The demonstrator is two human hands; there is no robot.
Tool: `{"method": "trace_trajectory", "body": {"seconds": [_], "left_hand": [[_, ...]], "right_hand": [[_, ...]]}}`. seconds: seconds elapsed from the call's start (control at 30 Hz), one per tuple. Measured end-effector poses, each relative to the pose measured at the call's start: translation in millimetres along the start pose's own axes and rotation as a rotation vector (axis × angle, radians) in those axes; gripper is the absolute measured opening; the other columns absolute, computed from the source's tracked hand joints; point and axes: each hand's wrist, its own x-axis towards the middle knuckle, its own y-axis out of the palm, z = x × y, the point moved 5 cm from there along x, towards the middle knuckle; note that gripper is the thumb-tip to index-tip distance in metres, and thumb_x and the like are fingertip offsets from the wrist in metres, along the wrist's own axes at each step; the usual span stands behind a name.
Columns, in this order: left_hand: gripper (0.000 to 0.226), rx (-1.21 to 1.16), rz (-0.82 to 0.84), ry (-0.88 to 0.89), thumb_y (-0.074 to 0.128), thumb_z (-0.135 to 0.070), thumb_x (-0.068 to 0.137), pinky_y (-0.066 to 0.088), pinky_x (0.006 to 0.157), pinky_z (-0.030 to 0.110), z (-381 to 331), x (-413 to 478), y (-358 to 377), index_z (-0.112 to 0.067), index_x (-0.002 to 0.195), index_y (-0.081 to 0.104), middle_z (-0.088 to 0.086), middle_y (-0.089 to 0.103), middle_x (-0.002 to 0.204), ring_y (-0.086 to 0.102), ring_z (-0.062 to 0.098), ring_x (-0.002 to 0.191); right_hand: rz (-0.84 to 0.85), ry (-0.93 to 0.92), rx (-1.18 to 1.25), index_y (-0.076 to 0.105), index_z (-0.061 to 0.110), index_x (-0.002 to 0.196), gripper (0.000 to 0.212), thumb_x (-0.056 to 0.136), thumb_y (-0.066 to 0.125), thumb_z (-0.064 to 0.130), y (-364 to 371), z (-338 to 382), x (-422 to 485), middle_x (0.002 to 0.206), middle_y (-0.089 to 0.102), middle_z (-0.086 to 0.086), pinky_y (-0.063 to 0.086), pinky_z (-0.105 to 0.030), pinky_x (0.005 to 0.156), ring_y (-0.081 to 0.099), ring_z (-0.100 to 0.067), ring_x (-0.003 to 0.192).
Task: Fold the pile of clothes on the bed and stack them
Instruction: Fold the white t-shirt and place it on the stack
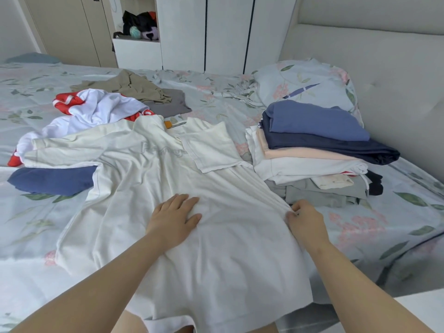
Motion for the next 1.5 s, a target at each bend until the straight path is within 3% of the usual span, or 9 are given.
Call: {"method": "trace_trajectory", "body": {"seconds": [0.33, 0.43, 0.57, 0.73, 0.87, 0.97, 1.2, 1.4, 1.5], "left_hand": [[0.052, 0.005, -0.013, 0.02, 0.029, -0.051, 0.098, 0.008, 0.116, 0.029, 9, -19, 0, -0.038, 0.148, 0.018, -0.013, 0.013, 0.157, 0.01, 0.012, 0.145], [0.052, 0.016, -0.011, 0.018, 0.028, -0.052, 0.098, 0.008, 0.116, 0.029, 8, -19, 0, -0.039, 0.148, 0.017, -0.013, 0.013, 0.157, 0.01, 0.011, 0.145], [0.053, 0.033, 0.002, 0.017, 0.029, -0.052, 0.098, 0.009, 0.116, 0.029, 8, -20, 1, -0.039, 0.148, 0.017, -0.013, 0.012, 0.157, 0.01, 0.011, 0.145], [0.054, -0.061, 0.019, 0.048, 0.036, -0.053, 0.095, 0.018, 0.115, 0.03, 13, -21, -4, -0.035, 0.146, 0.028, -0.012, 0.023, 0.154, 0.022, 0.012, 0.142], [0.033, -0.213, -0.2, -0.049, 0.049, -0.032, 0.095, 0.025, 0.105, 0.026, 35, -36, -29, -0.028, 0.127, 0.055, -0.011, 0.049, 0.136, 0.037, 0.013, 0.131], [0.033, -0.15, -0.47, -0.323, 0.053, -0.023, 0.092, 0.018, 0.107, 0.035, 76, -62, -48, -0.028, 0.123, 0.058, -0.004, 0.04, 0.144, 0.027, 0.019, 0.136], [0.069, -0.476, -0.35, -0.836, 0.062, -0.03, 0.084, 0.035, 0.098, 0.041, 148, -83, -55, -0.013, 0.143, 0.03, 0.012, 0.039, 0.14, 0.038, 0.035, 0.126], [0.014, -1.436, -0.387, -0.765, 0.06, -0.019, 0.092, 0.048, 0.064, 0.034, 175, -90, -76, -0.007, 0.1, 0.062, 0.013, 0.066, 0.091, 0.06, 0.026, 0.073], [0.022, -1.492, -0.439, -0.796, 0.056, -0.021, 0.095, 0.05, 0.06, 0.035, 195, -113, -70, -0.007, 0.11, 0.06, 0.013, 0.065, 0.088, 0.06, 0.028, 0.073]], "right_hand": [[-0.001, -0.005, 0.022, 0.04, 0.011, 0.066, 0.031, 0.093, 0.054, 0.016, -13, -6, -14, 0.064, 0.045, -0.002, 0.026, -0.027, 0.049, 0.041, -0.016, 0.06], [-0.168, 0.024, 0.186, 0.049, 0.007, 0.08, 0.022, 0.097, 0.046, 0.02, -29, -11, -17, 0.07, 0.048, -0.002, 0.028, -0.033, 0.059, 0.046, -0.027, 0.077], [-0.112, 0.051, -0.176, 0.05, 0.015, 0.103, 0.012, 0.093, 0.045, 0.021, -26, -14, -22, 0.095, 0.056, -0.007, 0.035, -0.034, 0.068, 0.052, -0.031, 0.088], [-0.193, -0.177, -0.362, 0.051, 0.019, 0.127, 0.039, 0.089, 0.051, 0.012, -4, 28, -33, 0.125, 0.049, -0.011, 0.031, -0.037, 0.09, 0.043, -0.032, 0.116], [-0.005, -0.418, -0.302, 0.054, 0.02, 0.122, 0.031, 0.091, 0.049, 0.018, 47, 83, -46, 0.124, 0.053, -0.002, 0.033, -0.032, 0.09, 0.045, -0.025, 0.115], [0.14, -0.506, -0.242, 0.052, 0.022, 0.122, 0.03, 0.093, 0.048, 0.022, 88, 116, -60, 0.126, 0.052, 0.003, 0.031, -0.029, 0.093, 0.043, -0.02, 0.119], [0.25, -0.558, -0.264, 0.05, 0.032, 0.122, 0.03, 0.093, 0.047, 0.031, 155, 161, -85, 0.13, 0.044, 0.01, 0.02, -0.03, 0.102, 0.03, -0.014, 0.128], [0.213, -0.556, -0.29, 0.049, 0.036, 0.117, 0.025, 0.092, 0.047, 0.039, 159, 159, -78, 0.125, 0.042, 0.013, 0.021, -0.03, 0.101, 0.03, -0.011, 0.127], [0.153, -0.575, -0.322, 0.048, 0.036, 0.116, 0.024, 0.092, 0.046, 0.042, 161, 159, -79, 0.124, 0.042, 0.012, 0.021, -0.031, 0.099, 0.031, -0.012, 0.126]]}}
